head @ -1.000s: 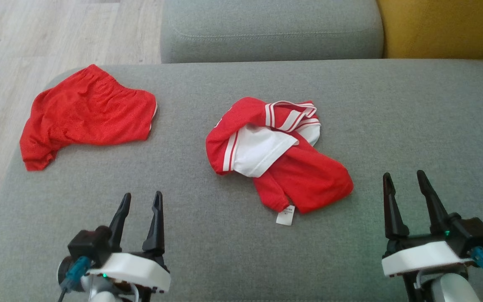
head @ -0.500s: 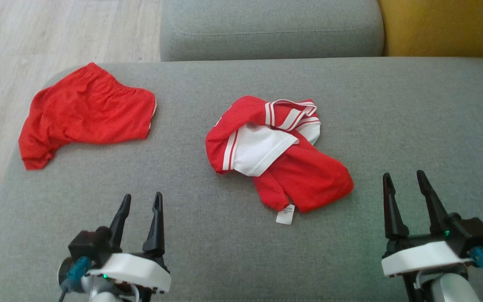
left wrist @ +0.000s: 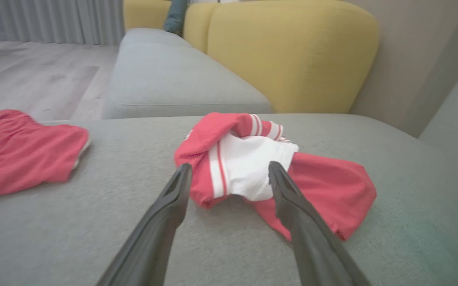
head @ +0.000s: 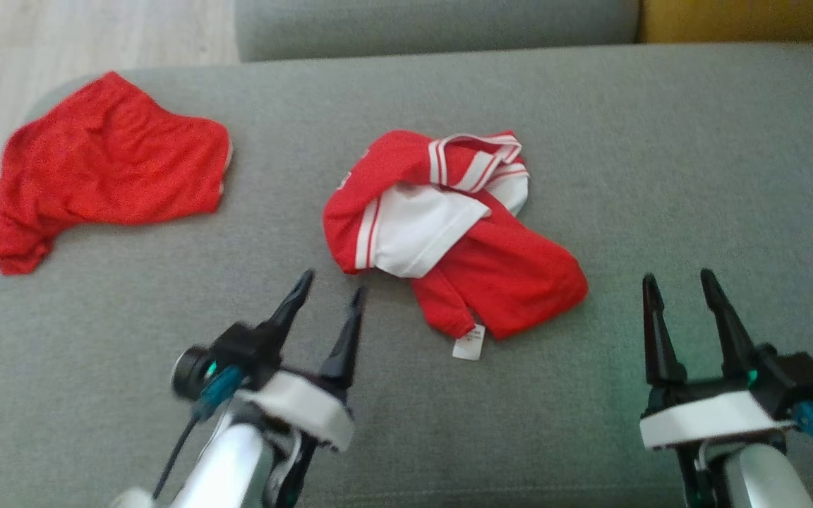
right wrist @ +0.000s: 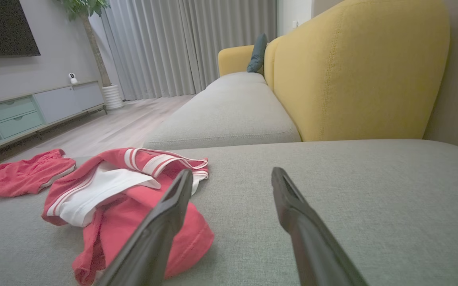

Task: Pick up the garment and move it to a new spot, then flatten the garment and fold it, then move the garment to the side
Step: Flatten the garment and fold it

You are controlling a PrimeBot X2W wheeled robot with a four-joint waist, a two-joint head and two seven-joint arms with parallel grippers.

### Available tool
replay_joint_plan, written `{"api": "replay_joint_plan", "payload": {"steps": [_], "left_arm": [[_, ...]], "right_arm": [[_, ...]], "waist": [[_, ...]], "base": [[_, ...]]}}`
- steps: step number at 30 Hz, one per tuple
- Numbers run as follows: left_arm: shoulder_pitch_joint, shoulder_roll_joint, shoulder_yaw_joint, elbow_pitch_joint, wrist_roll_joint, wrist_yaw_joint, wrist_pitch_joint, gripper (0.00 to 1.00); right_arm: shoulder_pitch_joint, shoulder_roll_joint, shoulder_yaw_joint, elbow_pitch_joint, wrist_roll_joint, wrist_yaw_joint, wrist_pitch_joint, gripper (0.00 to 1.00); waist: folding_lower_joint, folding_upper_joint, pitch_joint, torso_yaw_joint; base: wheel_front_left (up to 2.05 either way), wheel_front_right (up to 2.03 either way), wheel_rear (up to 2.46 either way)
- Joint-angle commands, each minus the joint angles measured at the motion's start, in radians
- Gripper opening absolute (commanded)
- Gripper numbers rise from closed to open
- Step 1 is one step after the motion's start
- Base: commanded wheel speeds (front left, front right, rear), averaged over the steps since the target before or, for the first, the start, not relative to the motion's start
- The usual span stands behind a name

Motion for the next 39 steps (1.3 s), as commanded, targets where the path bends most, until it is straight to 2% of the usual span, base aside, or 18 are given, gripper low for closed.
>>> {"api": "replay_joint_plan", "payload": {"steps": [1, 7, 13, 21, 22, 23, 24, 25, 26, 33, 39], "left_arm": [[-0.068, -0.004, 0.009, -0.013, 0.007, -0.006, -0.006, 1.0], [-0.212, -0.004, -0.088, 0.105, -0.003, -0.005, -0.006, 1.0], [-0.293, -0.004, -0.13, 0.196, -0.016, 0.012, -0.006, 1.0], [-0.362, -0.004, -0.124, 0.333, 0.009, 0.074, -0.006, 1.0], [-0.365, -0.004, -0.121, 0.343, 0.01, 0.077, -0.006, 0.94], [-0.368, -0.004, -0.119, 0.349, 0.009, 0.078, -0.006, 0.65], [-0.37, -0.004, -0.115, 0.349, 0.006, 0.079, -0.006, 0.46], [-0.372, -0.004, -0.112, 0.347, 0.004, 0.08, -0.006, 0.19], [-0.373, -0.004, -0.109, 0.343, 0.003, 0.081, -0.006, 0.0], [-0.364, -0.004, -0.089, 0.305, -0.004, 0.088, -0.006, 0.0], [-0.329, -0.004, -0.019, 0.139, -0.022, 0.101, -0.006, 0.0]], "right_arm": [[-0.058, -0.005, 0.028, -0.036, -0.001, 0.008, -0.011, 1.0], [-0.096, -0.005, 0.051, -0.041, 0.011, 0.008, -0.011, 1.0], [-0.112, -0.005, 0.062, -0.043, 0.019, 0.008, -0.011, 1.0], [-0.117, -0.005, 0.069, -0.048, 0.029, 0.008, -0.011, 1.0], [-0.117, -0.005, 0.068, -0.048, 0.03, 0.008, -0.011, 1.0], [-0.116, -0.005, 0.068, -0.05, 0.031, 0.008, -0.011, 1.0], [-0.116, -0.005, 0.066, -0.051, 0.032, 0.008, -0.011, 1.0], [-0.116, -0.005, 0.064, -0.053, 0.032, 0.008, -0.011, 1.0], [-0.116, -0.005, 0.062, -0.054, 0.033, 0.008, -0.011, 1.0], [-0.113, -0.005, 0.058, -0.053, 0.037, 0.008, -0.011, 1.0], [-0.1, -0.005, 0.041, -0.049, 0.03, 0.008, -0.011, 1.0]], "waist": [[-0.0001, 0.0, 0.035, -0.029], [-0.0001, 0.0, 0.109, -0.098], [-0.0001, 0.0, 0.148, -0.147], [-0.0001, 0.0, 0.164, -0.188], [-0.0001, 0.0, 0.163, -0.19], [-0.0001, 0.0, 0.162, -0.191], [-0.0001, 0.0, 0.163, -0.191], [-0.0001, 0.0, 0.162, -0.19], [-0.0001, 0.0, 0.161, -0.188], [-0.0001, 0.0, 0.144, -0.168], [-0.0001, 0.0, 0.111, -0.134]], "base": [[0.0, 0.0, 0.0], [0.0, 0.0, 0.0], [0.0, 0.0, 0.0], [0.0, 0.0, 0.0], [0.0, 0.0, 0.0], [0.0, 0.0, 0.0], [0.0, 0.0, 0.0], [0.0, 0.0, 0.0], [0.0, 0.0, 0.0], [0.0, 0.0, 0.0], [0.0, 0.0, 0.0]]}}
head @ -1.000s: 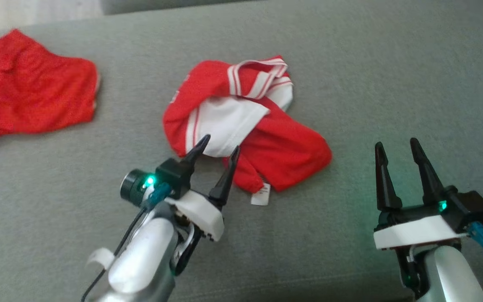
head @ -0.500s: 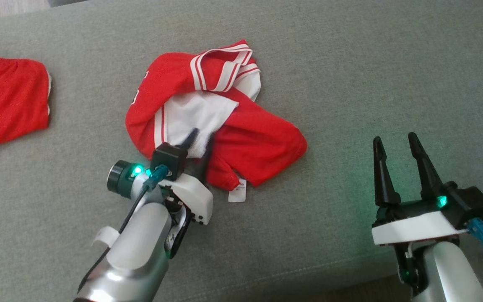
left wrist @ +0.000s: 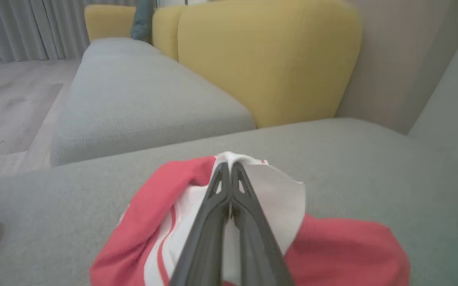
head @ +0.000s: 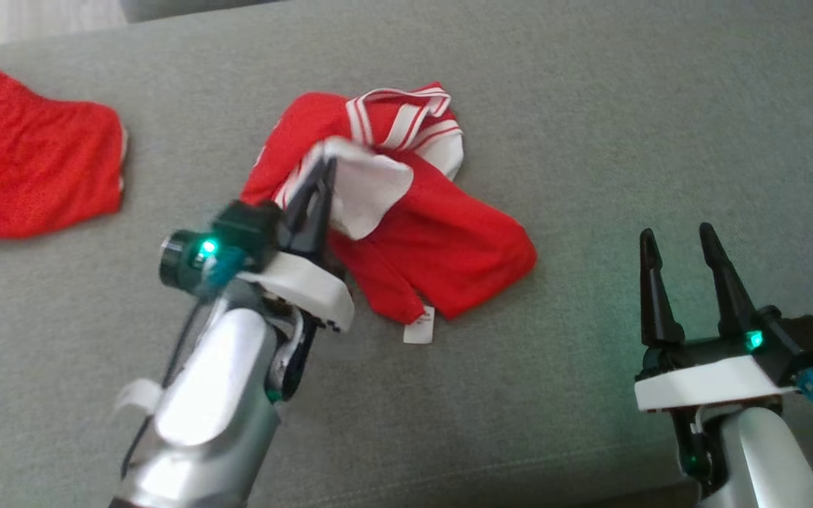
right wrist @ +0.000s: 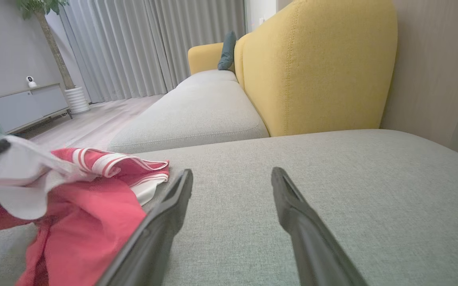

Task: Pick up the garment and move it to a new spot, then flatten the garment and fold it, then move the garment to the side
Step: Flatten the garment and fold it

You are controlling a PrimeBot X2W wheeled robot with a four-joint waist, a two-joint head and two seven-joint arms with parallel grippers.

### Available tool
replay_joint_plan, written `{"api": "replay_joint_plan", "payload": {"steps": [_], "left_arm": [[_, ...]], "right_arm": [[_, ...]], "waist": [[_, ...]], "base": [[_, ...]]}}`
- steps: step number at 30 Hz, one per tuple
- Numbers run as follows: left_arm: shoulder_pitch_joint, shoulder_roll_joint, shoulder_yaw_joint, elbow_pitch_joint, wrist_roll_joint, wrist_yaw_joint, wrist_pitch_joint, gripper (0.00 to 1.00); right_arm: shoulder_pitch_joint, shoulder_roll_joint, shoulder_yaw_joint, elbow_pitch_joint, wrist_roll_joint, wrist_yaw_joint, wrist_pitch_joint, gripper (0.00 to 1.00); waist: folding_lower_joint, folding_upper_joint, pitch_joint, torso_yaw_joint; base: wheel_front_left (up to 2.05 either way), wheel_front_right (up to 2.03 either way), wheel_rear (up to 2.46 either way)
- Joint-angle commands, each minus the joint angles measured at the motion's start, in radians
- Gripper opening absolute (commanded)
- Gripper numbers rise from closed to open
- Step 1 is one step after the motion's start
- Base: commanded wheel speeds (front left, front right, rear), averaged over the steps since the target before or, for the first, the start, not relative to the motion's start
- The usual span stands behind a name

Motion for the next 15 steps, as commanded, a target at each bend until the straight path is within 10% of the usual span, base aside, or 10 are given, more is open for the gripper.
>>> {"api": "replay_joint_plan", "payload": {"steps": [1, 15], "left_arm": [[0.007, 0.005, 0.053, -0.072, -0.014, 0.01, -0.006, 0.0], [0.336, 0.035, 0.324, -0.346, -0.082, 0.045, -0.006, 0.0]], "right_arm": [[-0.012, -0.005, 0.014, -0.028, 0.001, 0.008, -0.011, 1.0], [0.019, -0.005, -0.002, 0.006, -0.013, 0.008, -0.011, 1.0]], "waist": [[0.0, 0.0, -0.019, 0.02], [0.0, 0.0, -0.089, 0.173]], "base": [[0.0, 0.0, 0.0], [0.0, 0.0, 0.0]]}}
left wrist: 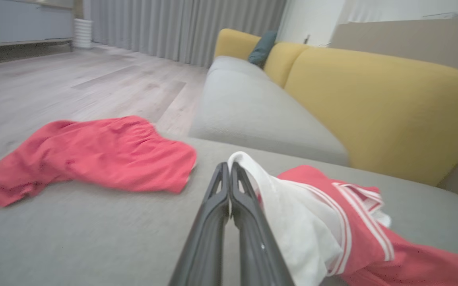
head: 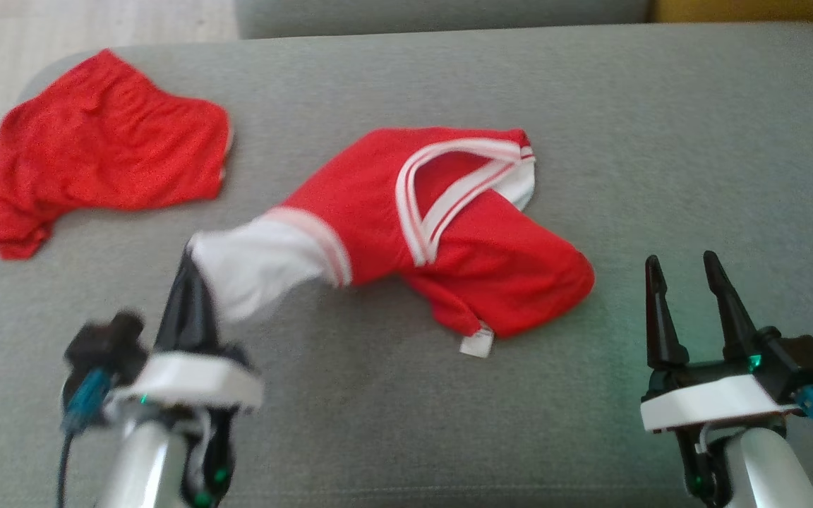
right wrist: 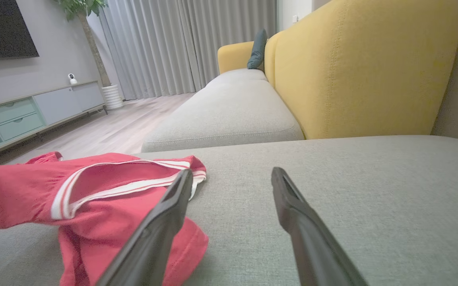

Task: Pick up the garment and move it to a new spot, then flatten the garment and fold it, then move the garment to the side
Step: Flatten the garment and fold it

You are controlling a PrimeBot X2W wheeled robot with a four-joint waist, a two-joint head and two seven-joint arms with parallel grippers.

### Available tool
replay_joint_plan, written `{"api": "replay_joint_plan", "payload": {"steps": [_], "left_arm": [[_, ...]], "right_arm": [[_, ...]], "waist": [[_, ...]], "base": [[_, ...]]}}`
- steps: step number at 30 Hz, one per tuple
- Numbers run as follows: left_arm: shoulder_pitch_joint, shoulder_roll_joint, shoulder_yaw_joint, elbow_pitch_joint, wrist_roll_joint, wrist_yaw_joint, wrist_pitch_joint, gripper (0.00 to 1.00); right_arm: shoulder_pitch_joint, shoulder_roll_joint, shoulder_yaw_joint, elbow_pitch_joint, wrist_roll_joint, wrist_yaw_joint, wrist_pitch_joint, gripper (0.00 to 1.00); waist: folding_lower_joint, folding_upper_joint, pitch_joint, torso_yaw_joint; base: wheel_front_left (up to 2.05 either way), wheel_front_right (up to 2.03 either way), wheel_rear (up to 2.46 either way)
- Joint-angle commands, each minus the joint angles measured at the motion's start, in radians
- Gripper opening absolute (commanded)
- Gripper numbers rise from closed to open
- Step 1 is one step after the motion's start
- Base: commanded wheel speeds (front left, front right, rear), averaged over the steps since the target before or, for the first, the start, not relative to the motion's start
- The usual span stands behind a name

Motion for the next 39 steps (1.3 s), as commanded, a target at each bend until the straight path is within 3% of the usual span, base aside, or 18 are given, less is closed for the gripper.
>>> {"api": "replay_joint_plan", "payload": {"steps": [1, 8, 23, 24, 25, 26, 33, 39], "left_arm": [[-0.001, 0.022, 0.058, -0.021, -0.006, 0.005, -0.006, 0.0], [0.082, 0.02, 0.136, 0.082, -0.033, -0.001, -0.006, 0.0], [0.061, -0.002, 0.252, 0.257, -0.03, -0.031, -0.006, 0.0], [0.059, -0.003, 0.255, 0.251, -0.025, -0.036, -0.006, 0.15], [0.057, -0.004, 0.258, 0.24, -0.021, -0.043, -0.006, 0.47], [0.055, -0.005, 0.259, 0.226, -0.017, -0.05, -0.006, 1.0], [0.055, -0.01, 0.233, 0.066, 0.028, -0.095, -0.006, 1.0], [0.07, -0.01, 0.139, -0.053, 0.029, -0.097, -0.006, 1.0]], "right_arm": [[-0.021, -0.005, 0.024, -0.028, -0.005, 0.008, -0.011, 1.0], [-0.029, -0.005, 0.028, 0.005, -0.014, 0.008, -0.011, 1.0], [-0.045, -0.005, 0.05, 0.058, -0.004, 0.008, -0.011, 1.0], [-0.045, -0.005, 0.053, 0.057, -0.002, 0.008, -0.011, 1.0], [-0.045, -0.005, 0.057, 0.057, 0.001, 0.008, -0.011, 1.0], [-0.046, -0.005, 0.061, 0.057, 0.005, 0.008, -0.011, 1.0], [-0.059, -0.005, 0.094, 0.055, 0.018, 0.008, -0.011, 1.0], [-0.09, -0.005, 0.125, 0.081, 0.023, 0.008, -0.011, 1.0]], "waist": [[0.0, 0.0, -0.006, 0.029], [0.0, 0.0, -0.001, 0.06], [0.0, 0.0, -0.01, 0.086], [0.0, 0.0, -0.013, 0.088], [0.0, 0.0, -0.014, 0.09], [0.0, 0.0, -0.016, 0.092], [0.0, 0.0, -0.033, 0.113], [0.0, 0.0, -0.038, 0.136]], "base": [[0.0, 0.0, 0.0], [0.0, 0.0, 0.0], [0.0, 0.0, 0.0], [0.0, 0.0, 0.0], [0.0, 0.0, 0.0], [0.0, 0.0, 0.0], [0.0, 0.0, 0.0], [0.0, 0.0, 0.0]]}}
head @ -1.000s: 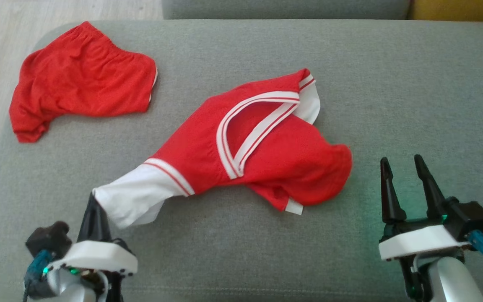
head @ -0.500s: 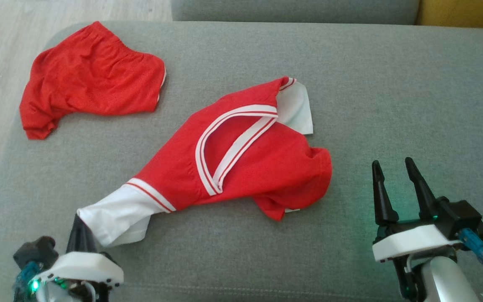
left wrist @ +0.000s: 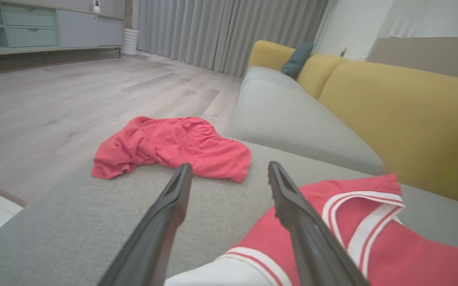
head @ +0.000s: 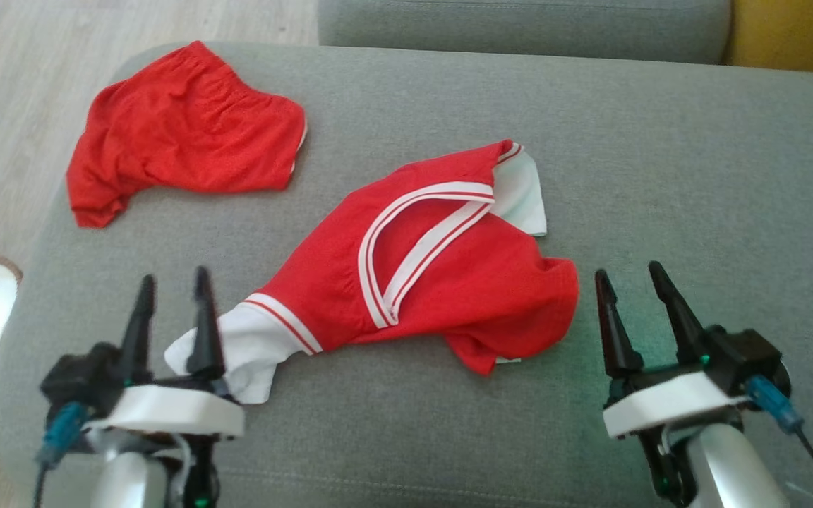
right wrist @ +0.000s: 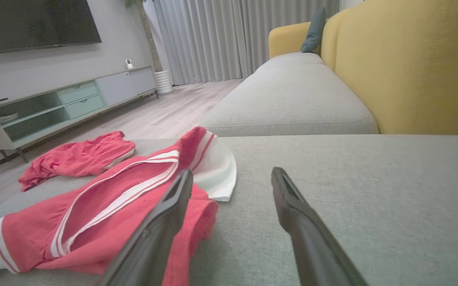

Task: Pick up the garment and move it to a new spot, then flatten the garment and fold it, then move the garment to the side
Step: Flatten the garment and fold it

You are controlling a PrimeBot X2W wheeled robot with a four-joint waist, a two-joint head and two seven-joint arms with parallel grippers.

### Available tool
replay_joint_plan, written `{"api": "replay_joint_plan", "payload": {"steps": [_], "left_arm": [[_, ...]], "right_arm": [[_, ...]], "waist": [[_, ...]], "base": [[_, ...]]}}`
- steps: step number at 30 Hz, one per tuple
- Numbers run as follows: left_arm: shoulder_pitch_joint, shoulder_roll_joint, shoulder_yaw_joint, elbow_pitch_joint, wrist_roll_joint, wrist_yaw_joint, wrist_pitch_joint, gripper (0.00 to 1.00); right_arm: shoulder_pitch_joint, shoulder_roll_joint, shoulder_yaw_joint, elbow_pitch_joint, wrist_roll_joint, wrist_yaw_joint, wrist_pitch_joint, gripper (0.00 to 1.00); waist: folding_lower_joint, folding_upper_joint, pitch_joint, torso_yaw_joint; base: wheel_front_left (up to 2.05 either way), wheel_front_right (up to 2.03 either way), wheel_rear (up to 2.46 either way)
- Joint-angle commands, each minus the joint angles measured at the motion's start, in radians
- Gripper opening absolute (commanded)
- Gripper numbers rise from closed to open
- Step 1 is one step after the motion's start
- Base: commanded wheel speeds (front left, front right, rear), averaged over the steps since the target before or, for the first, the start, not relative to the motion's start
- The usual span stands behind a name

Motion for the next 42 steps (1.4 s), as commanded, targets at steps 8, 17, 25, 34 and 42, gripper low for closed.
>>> {"api": "replay_joint_plan", "payload": {"steps": [8, 17, 25, 34, 42], "left_arm": [[-0.013, 0.004, -0.101, -0.083, -0.008, 0.02, -0.006, 1.0], [-0.021, 0.004, -0.157, -0.079, -0.03, 0.044, -0.006, 1.0], [-0.015, 0.004, -0.155, -0.078, -0.033, 0.056, -0.006, 1.0], [0.011, 0.004, -0.173, -0.089, -0.04, 0.062, -0.006, 1.0], [0.016, 0.004, -0.2, -0.109, -0.049, 0.066, -0.006, 1.0]], "right_arm": [[-0.11, -0.005, 0.065, 0.094, 0.04, 0.008, 0.017, 1.0], [-0.173, -0.005, 0.157, 0.276, 0.206, 0.008, 0.094, 0.41], [-0.231, -0.005, 0.111, 0.285, 0.211, 0.008, 0.022, 0.0], [-0.231, -0.01, -0.086, 0.066, 0.063, 0.008, 0.03, 0.0], [-0.243, -0.041, -0.204, -0.135, -0.043, 0.008, 0.196, 0.0]], "waist": [[0.0, 0.0, 0.02, 0.041], [0.0, 0.0, 0.052, 0.088], [0.0, 0.0, 0.047, 0.085], [0.0, 0.0, 0.014, 0.05], [0.0, 0.0, 0.031, 0.061]], "base": [[0.0, 0.0, 0.0], [0.0, 0.0, 0.0], [0.0, 0.0, 0.0], [0.0, 0.0, 0.0], [0.0, 0.0, 0.0]]}}
